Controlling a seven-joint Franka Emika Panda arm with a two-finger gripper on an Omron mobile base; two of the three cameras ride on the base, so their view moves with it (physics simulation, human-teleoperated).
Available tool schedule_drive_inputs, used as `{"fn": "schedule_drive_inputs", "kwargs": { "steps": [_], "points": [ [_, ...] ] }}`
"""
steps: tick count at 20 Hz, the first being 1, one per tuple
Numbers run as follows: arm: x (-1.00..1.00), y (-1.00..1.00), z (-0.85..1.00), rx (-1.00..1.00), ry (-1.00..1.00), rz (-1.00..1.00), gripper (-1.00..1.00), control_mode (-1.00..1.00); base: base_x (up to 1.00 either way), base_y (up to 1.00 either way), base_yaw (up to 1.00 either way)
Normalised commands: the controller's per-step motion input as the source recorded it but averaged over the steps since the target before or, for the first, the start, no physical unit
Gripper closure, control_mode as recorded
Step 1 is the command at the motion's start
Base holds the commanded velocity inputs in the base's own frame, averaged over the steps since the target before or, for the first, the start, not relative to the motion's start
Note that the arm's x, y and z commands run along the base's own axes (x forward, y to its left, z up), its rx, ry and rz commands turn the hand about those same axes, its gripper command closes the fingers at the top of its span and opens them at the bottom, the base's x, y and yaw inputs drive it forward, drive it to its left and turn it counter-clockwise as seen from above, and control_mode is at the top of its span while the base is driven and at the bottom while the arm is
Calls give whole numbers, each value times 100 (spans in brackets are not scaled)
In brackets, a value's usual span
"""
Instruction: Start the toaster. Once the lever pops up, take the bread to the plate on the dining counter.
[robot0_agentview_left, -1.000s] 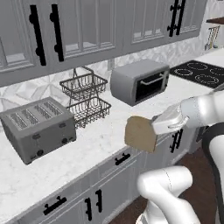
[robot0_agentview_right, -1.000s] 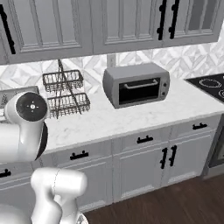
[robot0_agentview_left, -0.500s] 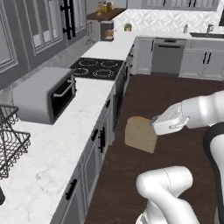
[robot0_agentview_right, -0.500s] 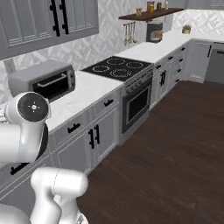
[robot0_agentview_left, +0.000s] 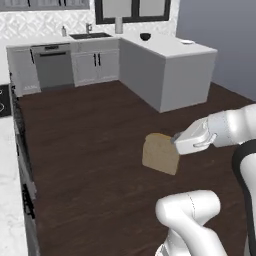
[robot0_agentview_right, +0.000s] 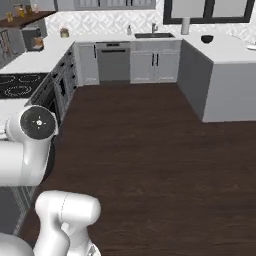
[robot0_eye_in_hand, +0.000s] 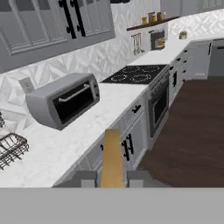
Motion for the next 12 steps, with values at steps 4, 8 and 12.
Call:
{"fn": "schedule_drive_inputs", "kwargs": {
  "steps": [4, 8, 12],
  "points": [
    [0, 0, 0, 0, 0, 0, 100, 100, 0, 15, -98],
    [0, 0, 0, 0, 0, 0, 100, 100, 74, 24, -68],
    [0, 0, 0, 0, 0, 0, 100, 100, 100, 11, -31]
  ]
}}
